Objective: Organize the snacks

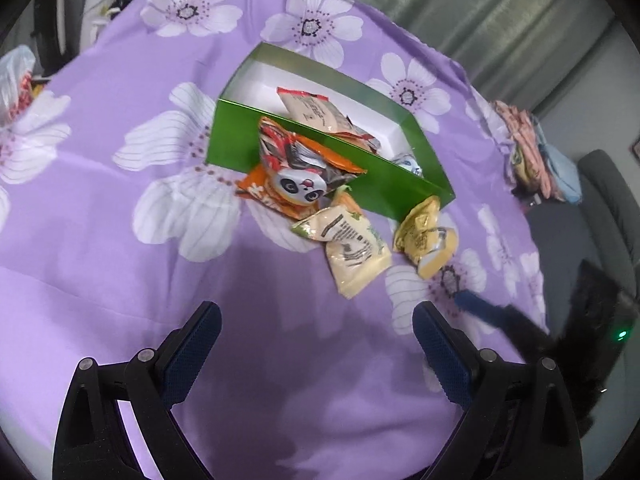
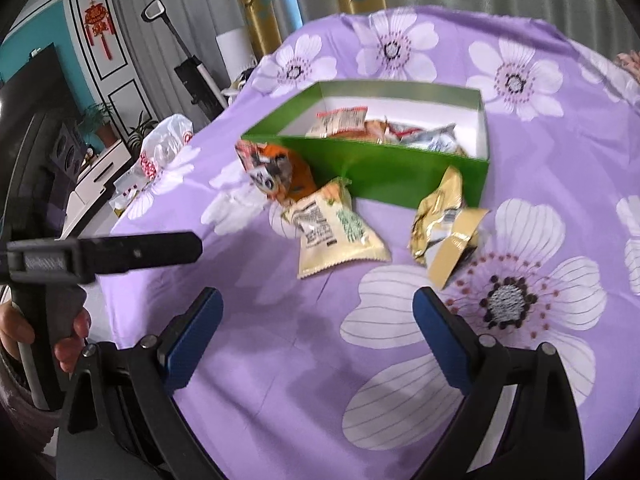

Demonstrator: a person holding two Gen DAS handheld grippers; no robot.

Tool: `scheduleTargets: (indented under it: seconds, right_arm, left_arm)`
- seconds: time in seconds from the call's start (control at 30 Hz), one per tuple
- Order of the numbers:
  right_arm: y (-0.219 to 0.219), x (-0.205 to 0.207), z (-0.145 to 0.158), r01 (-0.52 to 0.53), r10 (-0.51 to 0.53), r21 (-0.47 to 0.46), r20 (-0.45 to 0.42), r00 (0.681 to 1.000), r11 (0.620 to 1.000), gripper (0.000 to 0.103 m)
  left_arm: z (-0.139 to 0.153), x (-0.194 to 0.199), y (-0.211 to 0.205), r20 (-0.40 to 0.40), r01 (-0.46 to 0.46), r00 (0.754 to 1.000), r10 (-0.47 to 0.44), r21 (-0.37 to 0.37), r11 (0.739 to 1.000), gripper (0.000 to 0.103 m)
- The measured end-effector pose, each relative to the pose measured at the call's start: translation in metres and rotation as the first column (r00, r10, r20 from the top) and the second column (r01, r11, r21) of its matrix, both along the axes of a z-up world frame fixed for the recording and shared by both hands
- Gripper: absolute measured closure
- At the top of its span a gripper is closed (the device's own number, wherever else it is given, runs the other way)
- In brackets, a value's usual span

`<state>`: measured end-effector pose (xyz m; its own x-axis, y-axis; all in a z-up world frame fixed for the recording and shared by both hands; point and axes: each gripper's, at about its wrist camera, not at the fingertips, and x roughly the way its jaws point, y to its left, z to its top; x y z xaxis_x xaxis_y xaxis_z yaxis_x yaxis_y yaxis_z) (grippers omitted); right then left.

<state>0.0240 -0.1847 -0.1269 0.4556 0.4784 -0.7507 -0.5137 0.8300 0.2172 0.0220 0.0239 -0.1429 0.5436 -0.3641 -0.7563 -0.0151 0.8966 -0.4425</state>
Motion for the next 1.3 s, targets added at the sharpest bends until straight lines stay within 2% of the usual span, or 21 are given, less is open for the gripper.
scheduleTargets:
  seconds: [0.13,0.37,0.6,0.63,0.7,0.77,0.8,0.87,0.93,0.97,1.03,1.1,1.3]
  right_arm:
    - [0.004,0.005,-0.015,-0.009,0.009,0.001,-0.021,1.000,1.000,0.008]
    - [0.026,0.026,-0.017,-0.124,0.126,-0.029,0.051,0.991,0.992,0.008]
    - [0.041,0.061,-0.029,-0.203,0.204,-0.042,0.028,0.979,0.978,0.012]
    - [0.042,0.065,-0.031,-0.205,0.206,-0.040,0.017,0.978,0.978,0.011]
    - [0.043,0.071,-0.033,-0.226,0.226,-0.043,0.007,0.974,0.973,0.011]
    - [0.047,0.075,-0.036,-0.248,0.248,-0.060,-0.010,0.969,0.967,0.010]
    - [0.049,0.076,-0.038,-0.259,0.258,-0.080,-0.015,0.966,0.963,0.012]
    - [0.054,0.079,-0.043,-0.280,0.278,-0.115,-0.037,0.960,0.953,0.023]
    - [0.057,0.081,-0.046,-0.292,0.288,-0.127,-0.053,0.956,0.948,0.026]
    - [0.057,0.081,-0.046,-0.294,0.289,-0.136,-0.055,0.956,0.946,0.033]
    - [0.056,0.081,-0.047,-0.298,0.292,-0.129,-0.065,0.954,0.946,0.048]
    - [0.053,0.079,-0.047,-0.295,0.289,-0.104,-0.072,0.955,0.950,0.052]
    - [0.048,0.070,-0.047,-0.267,0.264,-0.050,-0.071,0.962,0.962,0.063]
  left_arm:
    - [-0.006,0.010,-0.006,0.003,0.022,1.000,-0.022,-0.038,0.999,0.007]
    - [-0.013,0.032,-0.011,-0.024,-0.008,1.000,0.005,-0.092,0.996,0.007]
    - [-0.025,0.056,-0.010,-0.070,-0.011,0.998,0.001,-0.143,0.990,0.007]
    - [-0.026,0.058,-0.010,-0.076,-0.008,0.997,-0.004,-0.156,0.988,0.009]
    - [-0.029,0.065,-0.009,-0.086,-0.003,0.996,-0.013,-0.183,0.983,0.019]
    - [-0.032,0.069,-0.010,-0.096,0.001,0.995,-0.020,-0.188,0.982,0.023]
    - [-0.034,0.072,-0.010,-0.102,0.003,0.995,-0.023,-0.198,0.980,0.024]
    - [-0.038,0.075,-0.011,-0.114,0.001,0.993,-0.026,-0.219,0.976,0.028]
    - [-0.040,0.076,-0.011,-0.119,0.000,0.993,-0.027,-0.229,0.973,0.035]
    - [-0.042,0.077,-0.010,-0.123,-0.004,0.992,-0.025,-0.232,0.973,0.042]
    - [-0.046,0.078,-0.009,-0.135,-0.009,0.991,-0.023,-0.237,0.971,0.046]
    - [-0.049,0.079,-0.009,-0.146,-0.023,0.989,-0.011,-0.227,0.974,0.057]
    - [-0.045,0.070,-0.007,-0.131,-0.017,0.991,-0.009,-0.197,0.980,0.067]
